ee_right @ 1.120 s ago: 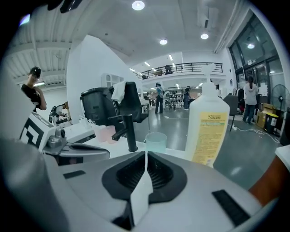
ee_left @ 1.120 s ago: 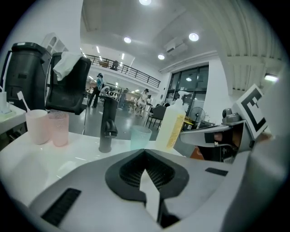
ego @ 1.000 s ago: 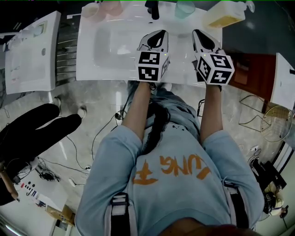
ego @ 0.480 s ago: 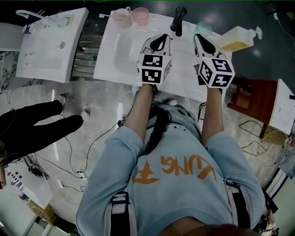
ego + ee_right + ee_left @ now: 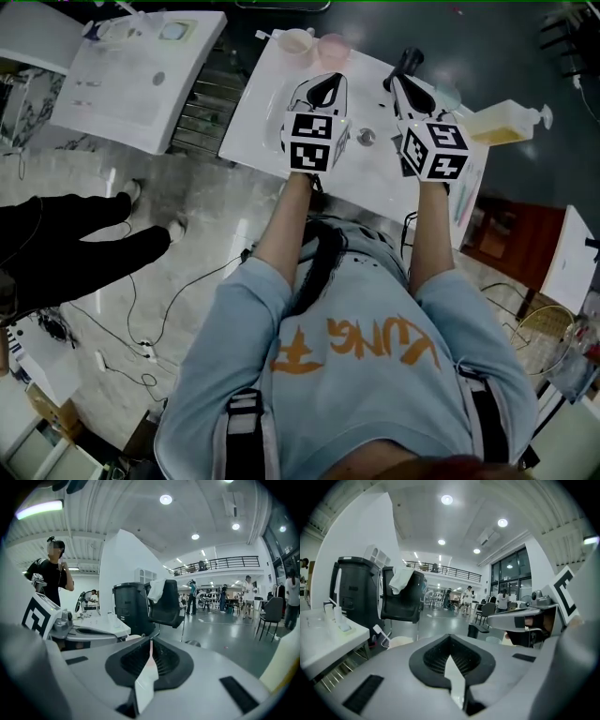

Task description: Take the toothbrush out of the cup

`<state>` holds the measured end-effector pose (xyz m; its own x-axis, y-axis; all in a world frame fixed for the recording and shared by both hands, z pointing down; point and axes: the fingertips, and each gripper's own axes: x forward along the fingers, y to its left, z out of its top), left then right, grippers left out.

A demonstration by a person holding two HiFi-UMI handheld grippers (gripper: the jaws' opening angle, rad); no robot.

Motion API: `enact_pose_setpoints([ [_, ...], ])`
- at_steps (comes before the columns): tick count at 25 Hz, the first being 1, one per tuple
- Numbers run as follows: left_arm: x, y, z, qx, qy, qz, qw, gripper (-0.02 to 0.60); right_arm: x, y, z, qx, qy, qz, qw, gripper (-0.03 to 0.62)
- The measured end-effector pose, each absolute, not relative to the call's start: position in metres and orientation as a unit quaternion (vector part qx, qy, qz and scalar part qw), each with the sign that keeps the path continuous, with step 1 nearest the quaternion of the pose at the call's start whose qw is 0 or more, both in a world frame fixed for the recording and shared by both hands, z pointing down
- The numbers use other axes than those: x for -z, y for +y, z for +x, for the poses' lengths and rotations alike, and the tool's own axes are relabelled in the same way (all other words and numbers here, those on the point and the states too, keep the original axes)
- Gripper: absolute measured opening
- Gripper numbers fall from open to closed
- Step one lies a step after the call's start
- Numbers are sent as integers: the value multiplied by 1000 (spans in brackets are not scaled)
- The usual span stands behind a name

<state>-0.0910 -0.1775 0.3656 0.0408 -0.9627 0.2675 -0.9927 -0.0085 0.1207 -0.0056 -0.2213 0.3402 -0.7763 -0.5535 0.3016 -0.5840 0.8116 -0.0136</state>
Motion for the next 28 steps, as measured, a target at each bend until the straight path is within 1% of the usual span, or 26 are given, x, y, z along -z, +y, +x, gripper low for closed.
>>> enact_pose_setpoints([
  [8,-366,-170,-158,-44,-714,684,142,8,-341,-212,-78,-32,-950,268,159,38],
  [17,-384,-178,-217,-40,-714,679,163,8,-356,-213,-144,-22,-949,251,191,38],
  [28,-421,-189,-263,-45,-702,682,202,8,-389,-227,-208,1,-942,227,245,38],
])
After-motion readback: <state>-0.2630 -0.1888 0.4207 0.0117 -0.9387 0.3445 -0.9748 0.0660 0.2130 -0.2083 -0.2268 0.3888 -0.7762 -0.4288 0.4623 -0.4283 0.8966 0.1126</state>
